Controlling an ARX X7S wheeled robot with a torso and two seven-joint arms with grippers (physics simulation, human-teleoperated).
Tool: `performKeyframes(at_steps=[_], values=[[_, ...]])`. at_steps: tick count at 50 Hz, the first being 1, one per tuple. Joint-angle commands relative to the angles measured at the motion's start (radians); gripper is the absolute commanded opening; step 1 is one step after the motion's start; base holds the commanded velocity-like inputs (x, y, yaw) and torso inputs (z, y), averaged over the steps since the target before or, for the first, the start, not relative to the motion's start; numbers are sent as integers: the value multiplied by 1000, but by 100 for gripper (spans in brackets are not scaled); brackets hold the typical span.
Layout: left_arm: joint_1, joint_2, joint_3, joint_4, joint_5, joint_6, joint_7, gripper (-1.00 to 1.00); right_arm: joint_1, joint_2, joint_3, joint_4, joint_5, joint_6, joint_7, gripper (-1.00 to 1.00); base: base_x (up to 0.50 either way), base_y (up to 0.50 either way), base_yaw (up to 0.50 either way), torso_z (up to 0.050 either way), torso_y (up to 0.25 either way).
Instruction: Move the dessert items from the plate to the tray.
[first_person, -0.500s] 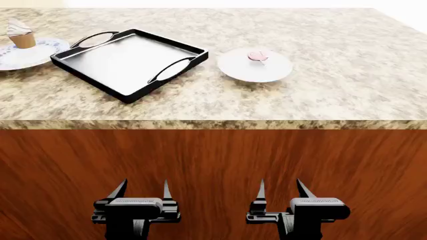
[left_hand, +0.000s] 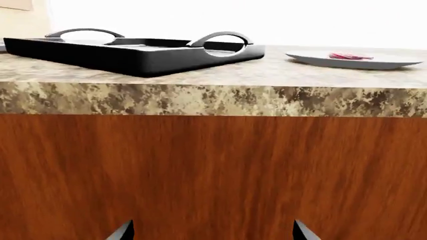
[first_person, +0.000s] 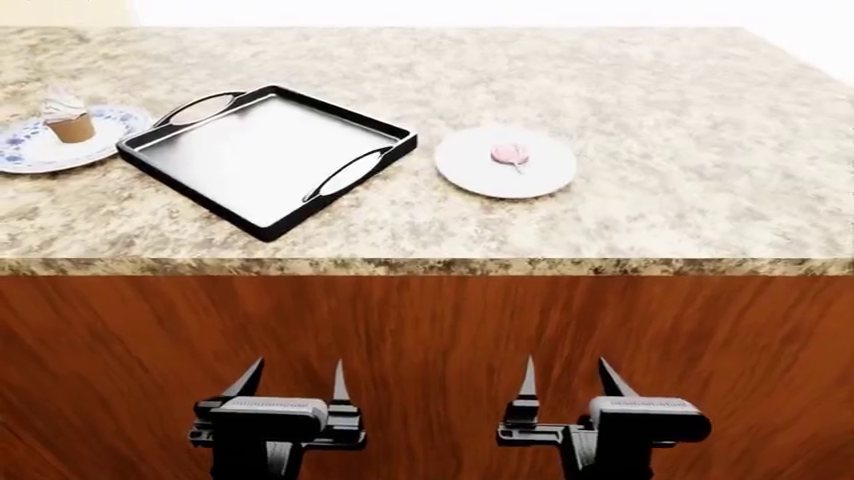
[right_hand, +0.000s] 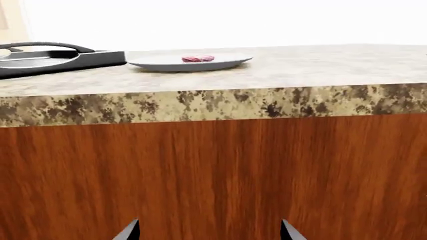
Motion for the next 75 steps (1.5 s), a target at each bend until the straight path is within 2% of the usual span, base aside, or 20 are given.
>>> performKeyframes(at_steps=[1, 15, 20, 43, 45, 47, 48, 50, 51, 52, 53, 54, 56, 58, 60, 65, 75], values=[[9, -21, 17, 40, -57, -31, 5, 100, -8, 19, -16, -22, 38, 0, 18, 100, 0, 0, 0, 50, 0], [19, -37, 34, 58, -80, 5, -2, 100, -10, 36, -32, -29, 63, 4, 33, 100, 0, 0, 0, 50, 0], [11, -41, 37, 60, -79, -37, -29, 100, -4, 45, -49, -29, 43, 19, 50, 100, 0, 261, 0, 0, 0], [-4, -64, 52, 58, -117, -51, -60, 100, 0, 71, -62, -34, 87, 21, 72, 100, 0, 475, 0, 0, 0], [-103, -95, -1, 101, -133, -120, -92, 100, 16, 111, -29, -139, 107, 71, 77, 100, 0, 0, 0, 0, 0], [-330, -170, -111, 128, -175, -249, -139, 100, 85, 216, 50, -369, 158, 258, 92, 100, 0, 0, 0, 0, 0], [-480, -216, -153, 92, -183, -315, -161, 100, 167, 284, 100, -466, 221, 405, 91, 100, 0, 0, 0, 0, 0], [-780, -284, -182, -173, -169, -403, -183, 100, 464, 437, 148, -516, 329, 705, 87, 100, 0, 0, 0, 0, 0], [-930, -302, -165, -323, -140, -372, -170, 100, 614, 493, 120, -464, 348, 849, 67, 100, 0, 0, 0, 0, 0], [-1080, -311, -148, -473, -115, -305, -143, 100, 764, 526, 76, -380, 350, 912, 35, 100, 0, 0, 0, 0, 0], [-1230, -319, -96, -623, -52, -155, -125, 100, 914, 550, 12, -267, 319, 932, 5, 100, 0, 0, 0, 0, 0], [-1380, -327, -82, -773, -23, -157, -125, 100, 1064, 556, -31, -159, 291, 924, -18, 100, 0, 0, 0, 0, 0], [-1664, -346, -55, -1073, 35, -245, -149, 100, 1251, 547, -53, 48, 290, 966, -59, 100, 0, 0, 0, 0, 0], [-1665, -378, -39, -1358, 72, -306, -193, 100, 1357, 530, -33, 241, 303, 1015, -77, 100, 0, 0, 0, 0, 0], [-1663, -404, -25, -1358, 91, -334, -230, 100, 1397, 514, -15, 383, 303, 1021, -76, 100, 0, 0, 0, 0, 0], [-1644, -439, 19, -1358, 105, -414, -248, 100, 1376, 491, -30, 504, 283, 997, -71, 100, 0, 0, 0, 0, 0], [-1645, -455, 25, -1358, 83, -452, -235, 100, 1358, 488, -63, 509, 277, 1005, -86, 100, 0, 0, 0, 0, 0]])
